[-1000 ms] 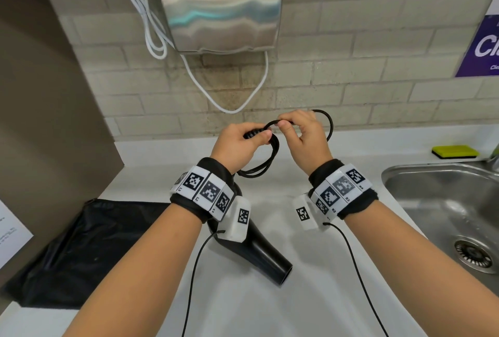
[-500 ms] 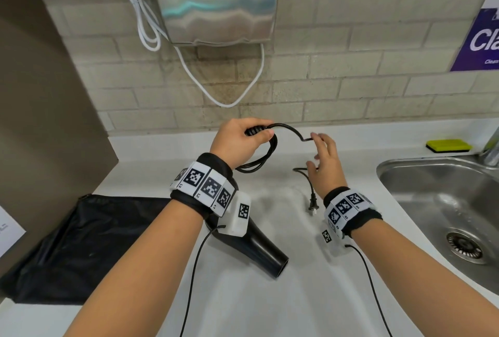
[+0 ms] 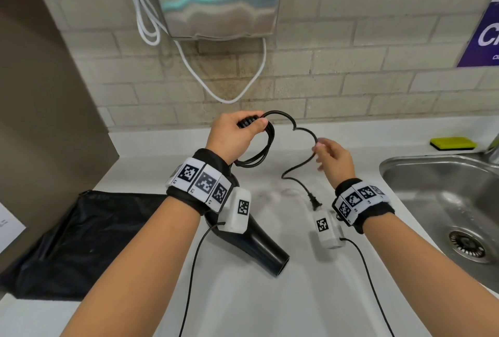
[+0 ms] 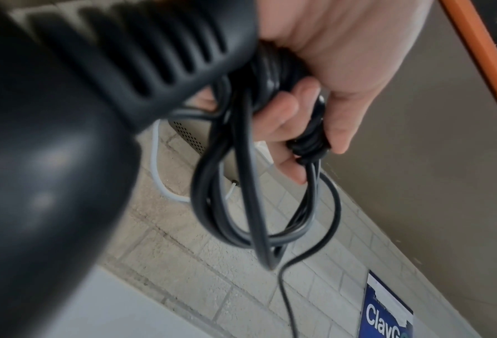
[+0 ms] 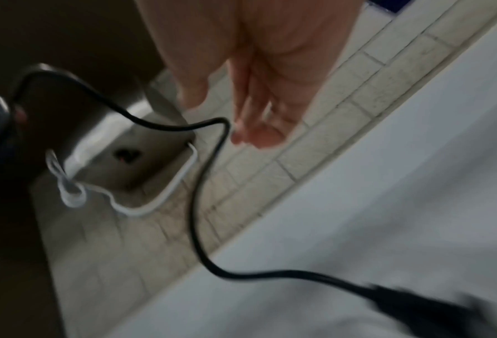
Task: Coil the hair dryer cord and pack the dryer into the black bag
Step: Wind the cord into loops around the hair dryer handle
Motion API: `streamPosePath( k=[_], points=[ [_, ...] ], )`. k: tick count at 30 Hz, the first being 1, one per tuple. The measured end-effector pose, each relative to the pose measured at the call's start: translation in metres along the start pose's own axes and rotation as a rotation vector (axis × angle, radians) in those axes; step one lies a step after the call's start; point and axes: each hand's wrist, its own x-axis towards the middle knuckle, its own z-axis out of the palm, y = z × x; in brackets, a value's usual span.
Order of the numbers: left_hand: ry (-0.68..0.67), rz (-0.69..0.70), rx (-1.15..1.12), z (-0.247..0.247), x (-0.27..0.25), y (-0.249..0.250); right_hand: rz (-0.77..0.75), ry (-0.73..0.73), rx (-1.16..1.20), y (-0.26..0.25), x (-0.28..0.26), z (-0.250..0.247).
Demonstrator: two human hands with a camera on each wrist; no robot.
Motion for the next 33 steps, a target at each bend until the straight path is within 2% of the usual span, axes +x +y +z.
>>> streamPosePath(
  k=[2, 3, 5, 7, 10, 12, 13, 16, 18, 24, 27, 30, 33],
  points=[
    [0.001, -0.006, 0.014, 0.002, 0.001, -0.001, 0.196, -0.205, -0.132, 0.018, -0.004, -0.001],
    [-0.004, -0.010, 0.015, 0.002, 0.001, -0.001, 0.290, -0.331, -0.269, 0.027, -0.007, -0.001],
    [-0.023, -0.010, 0.026, 0.004, 0.002, -0.001, 0.369, -0.547, -0.655, 0.045, -0.013, 0.003],
    [-0.035, -0.011, 0.040, 0.004, 0.001, -0.001, 0.342, -0.601, -0.902, 0.059, -0.015, 0.006],
    [-0.042, -0.016, 0.033, 0.003, 0.000, 0.002, 0.326, -0.572, -0.955, 0.067, -0.014, 0.009],
    [-0.048, -0.017, 0.016, 0.001, -0.001, 0.005, 0.306, -0.593, -0.916, 0.065, -0.014, 0.013],
    [-0.046, -0.018, 0.004, 0.001, -0.002, 0.006, 0.291, -0.588, -0.825, 0.060, -0.015, 0.015],
    [-0.030, -0.027, -0.024, 0.002, -0.002, 0.008, 0.274, -0.502, -0.268, 0.032, -0.019, 0.021],
    [-0.011, -0.032, -0.041, 0.003, -0.002, 0.009, 0.170, -0.437, 0.001, 0.009, -0.019, 0.021],
    [0.040, -0.020, -0.074, 0.007, 0.000, 0.008, -0.176, -0.383, 0.442, -0.064, -0.028, 0.019],
    [0.043, -0.008, -0.053, 0.008, 0.001, 0.008, -0.264, -0.340, 0.480, -0.079, -0.032, 0.025],
    [0.023, 0.001, -0.045, 0.006, 0.000, 0.008, -0.376, -0.161, 0.282, -0.081, -0.033, 0.039],
    [0.010, -0.039, -0.061, 0.002, 0.001, 0.007, -0.499, -0.085, 0.050, -0.080, -0.034, 0.054]
  ],
)
